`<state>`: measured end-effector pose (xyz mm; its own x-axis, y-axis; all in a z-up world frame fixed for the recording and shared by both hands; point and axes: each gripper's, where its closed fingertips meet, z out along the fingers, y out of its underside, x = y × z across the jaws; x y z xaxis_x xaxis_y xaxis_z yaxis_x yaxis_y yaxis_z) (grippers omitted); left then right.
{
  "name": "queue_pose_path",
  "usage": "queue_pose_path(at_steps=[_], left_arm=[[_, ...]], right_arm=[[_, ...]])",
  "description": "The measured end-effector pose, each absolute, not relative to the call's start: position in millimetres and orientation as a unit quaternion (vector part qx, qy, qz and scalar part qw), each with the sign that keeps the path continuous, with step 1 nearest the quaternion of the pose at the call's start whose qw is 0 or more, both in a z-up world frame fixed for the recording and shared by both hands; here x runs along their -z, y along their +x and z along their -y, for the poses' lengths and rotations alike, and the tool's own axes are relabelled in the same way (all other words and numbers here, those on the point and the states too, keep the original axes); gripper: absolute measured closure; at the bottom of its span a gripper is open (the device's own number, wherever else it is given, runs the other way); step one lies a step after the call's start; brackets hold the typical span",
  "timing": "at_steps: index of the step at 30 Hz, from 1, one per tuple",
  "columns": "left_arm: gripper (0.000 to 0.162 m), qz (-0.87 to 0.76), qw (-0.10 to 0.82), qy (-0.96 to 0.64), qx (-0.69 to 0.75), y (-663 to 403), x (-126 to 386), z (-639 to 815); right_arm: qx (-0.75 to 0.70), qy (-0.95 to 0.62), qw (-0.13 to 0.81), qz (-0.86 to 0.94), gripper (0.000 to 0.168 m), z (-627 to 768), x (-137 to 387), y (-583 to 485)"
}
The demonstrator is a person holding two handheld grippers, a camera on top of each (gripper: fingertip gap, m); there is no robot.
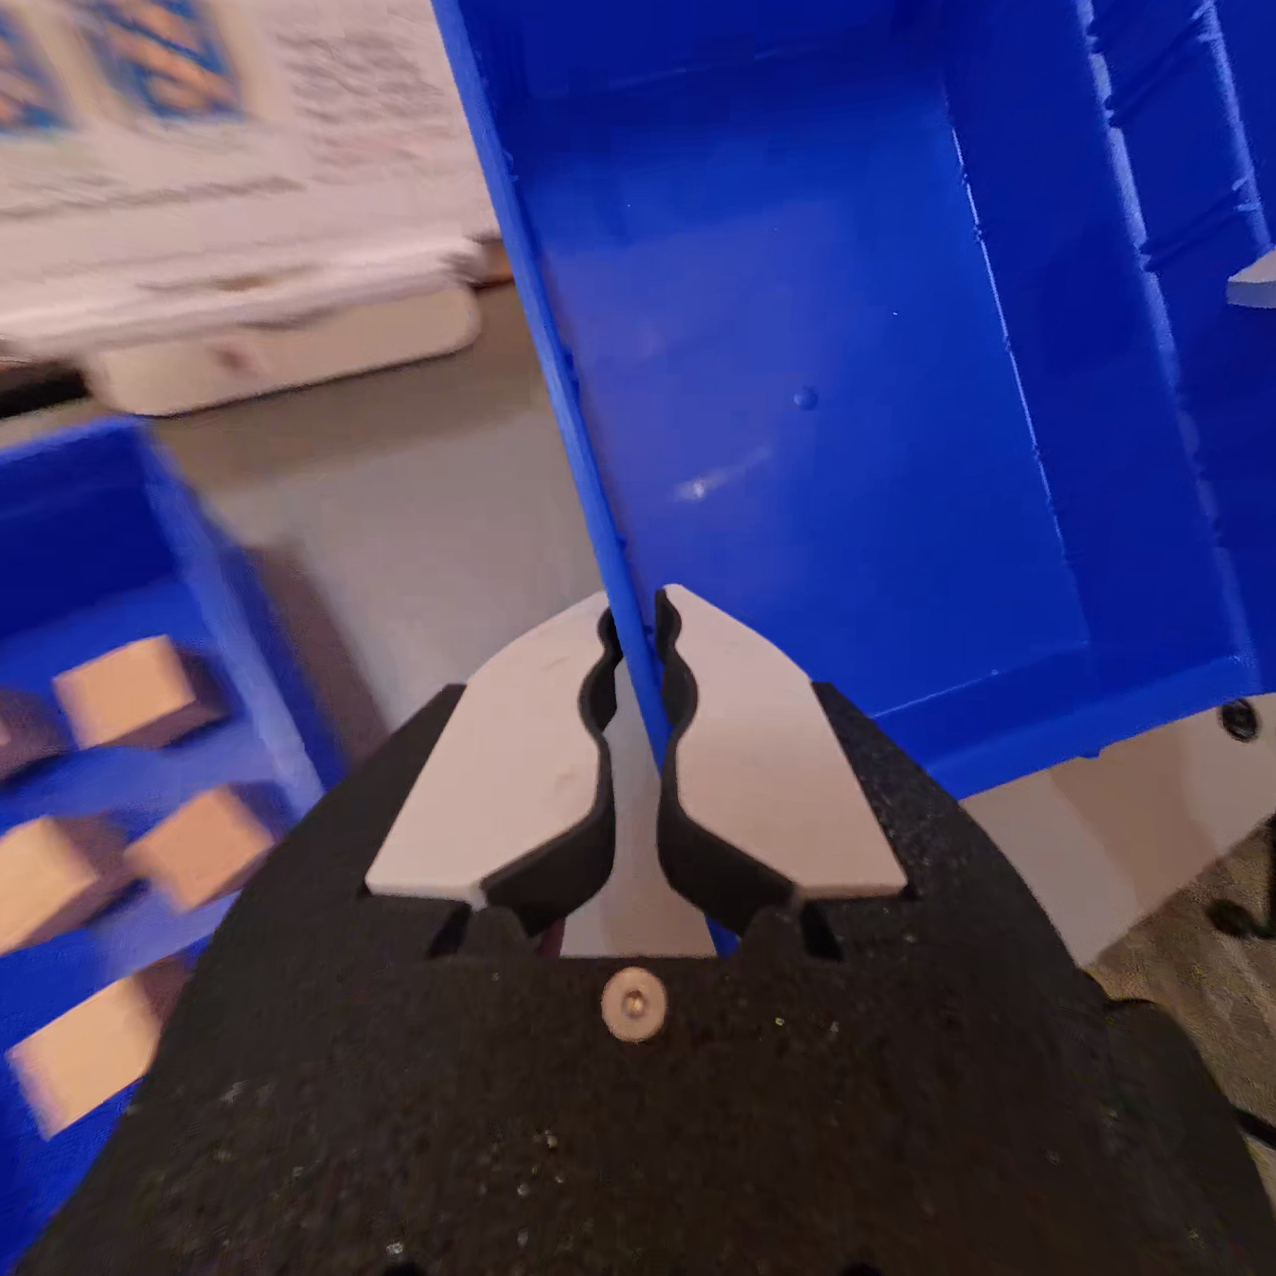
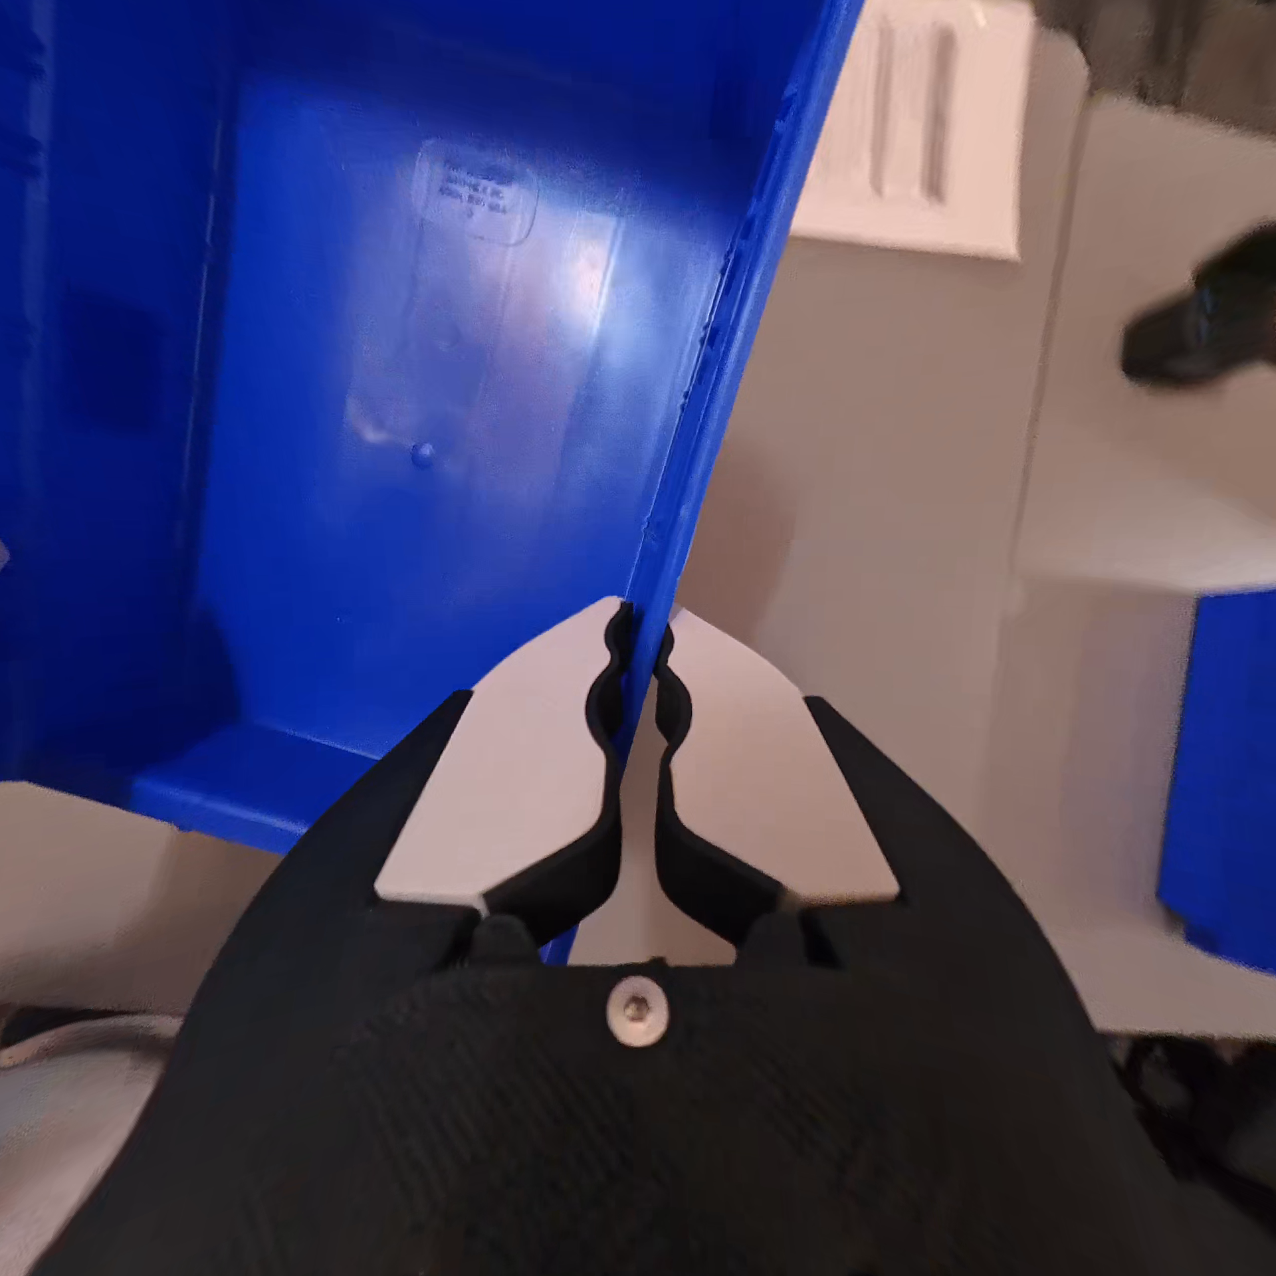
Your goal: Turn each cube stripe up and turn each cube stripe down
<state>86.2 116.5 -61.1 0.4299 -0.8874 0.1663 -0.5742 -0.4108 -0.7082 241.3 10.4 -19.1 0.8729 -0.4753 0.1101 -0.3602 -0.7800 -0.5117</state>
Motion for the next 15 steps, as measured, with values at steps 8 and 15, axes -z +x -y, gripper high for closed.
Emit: queue_pose_path(at_steps=[8,15], left_arm=[[0.154,-0.51,0.199,-0.791,0.274,193.4,146.0,-17.3],[0.15,-0.477,0.195,-0.809,0.283,228.7,162.3,-5.8]], right_arm=[[0.099,-0.923,0.184,-0.324,0.165,104.0,116.2,342.7],[0.095,-0.927,0.186,-0.311,0.165,96.6,134.3,390.8]])
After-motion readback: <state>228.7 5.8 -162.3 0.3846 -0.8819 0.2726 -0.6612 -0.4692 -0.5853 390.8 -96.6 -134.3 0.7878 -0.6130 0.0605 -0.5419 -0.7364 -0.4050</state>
